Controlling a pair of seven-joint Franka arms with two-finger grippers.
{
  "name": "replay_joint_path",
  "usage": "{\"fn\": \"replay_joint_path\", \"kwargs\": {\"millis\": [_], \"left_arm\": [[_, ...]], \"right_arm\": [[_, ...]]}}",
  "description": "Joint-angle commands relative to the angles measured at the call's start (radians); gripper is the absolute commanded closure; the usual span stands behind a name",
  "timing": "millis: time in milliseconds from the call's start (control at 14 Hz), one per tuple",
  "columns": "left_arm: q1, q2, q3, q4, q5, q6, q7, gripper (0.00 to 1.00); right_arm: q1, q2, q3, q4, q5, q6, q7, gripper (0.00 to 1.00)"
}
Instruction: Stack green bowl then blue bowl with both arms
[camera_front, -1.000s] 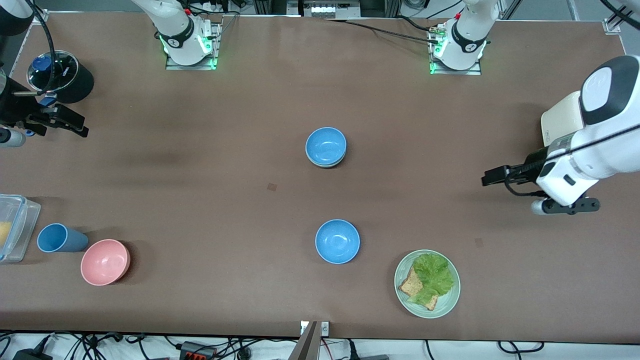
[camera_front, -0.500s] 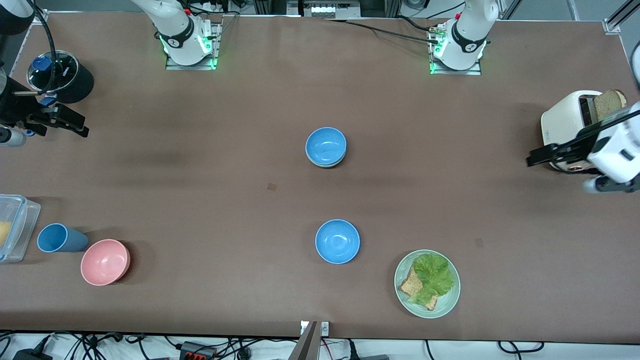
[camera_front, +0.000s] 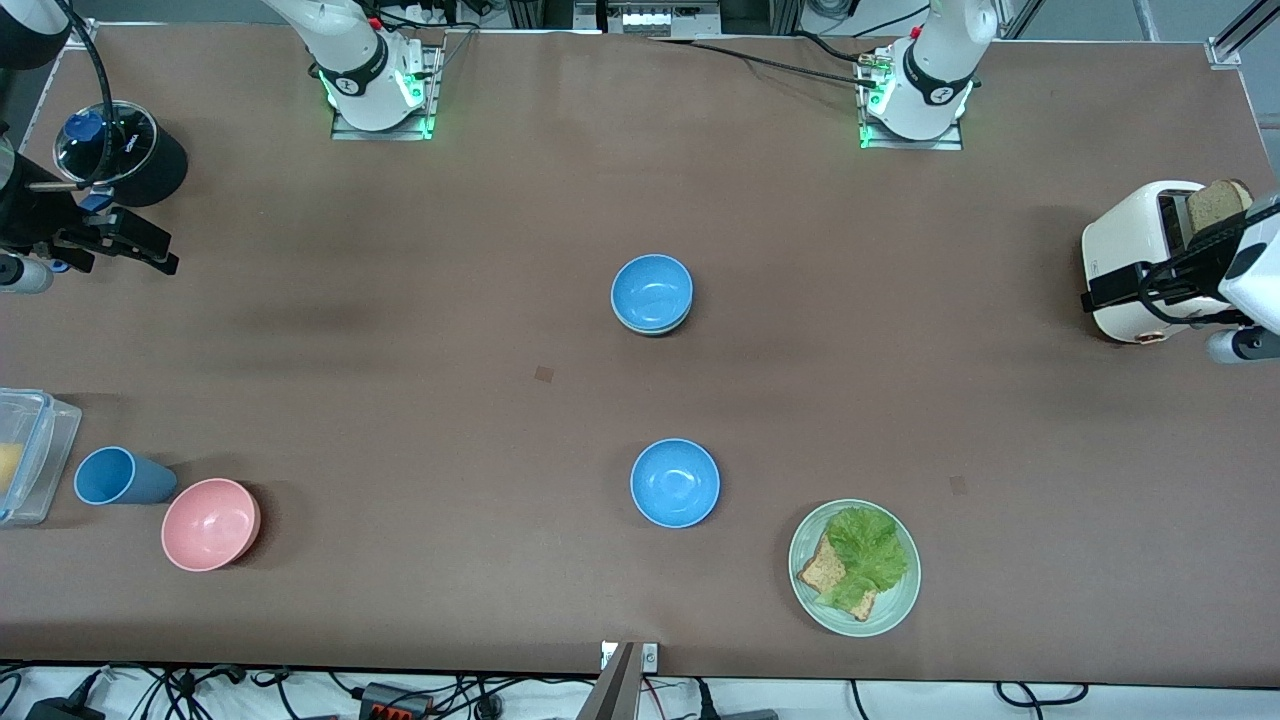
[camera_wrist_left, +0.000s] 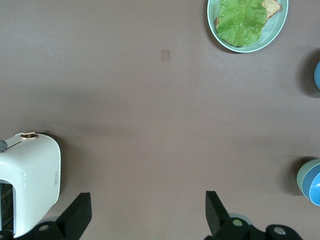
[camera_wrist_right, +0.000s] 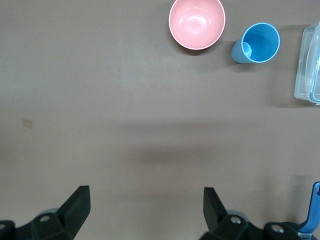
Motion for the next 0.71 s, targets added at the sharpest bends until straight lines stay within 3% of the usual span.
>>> {"fn": "replay_joint_path", "kwargs": {"millis": [0, 643], "left_arm": [[-0.030, -0.003, -0.004, 0.019, 0.052, -0.015, 0.012, 0.00], [-0.032, 0.003, -0.006, 0.022, 0.048, -0.015, 0.010, 0.00]], "right_arm": [[0.004, -0.013, 0.002, -0.002, -0.020, 0.000, -0.010, 0.00], [0.003, -0.013, 0.002, -0.002, -0.021, -0.008, -0.012, 0.00]]}}
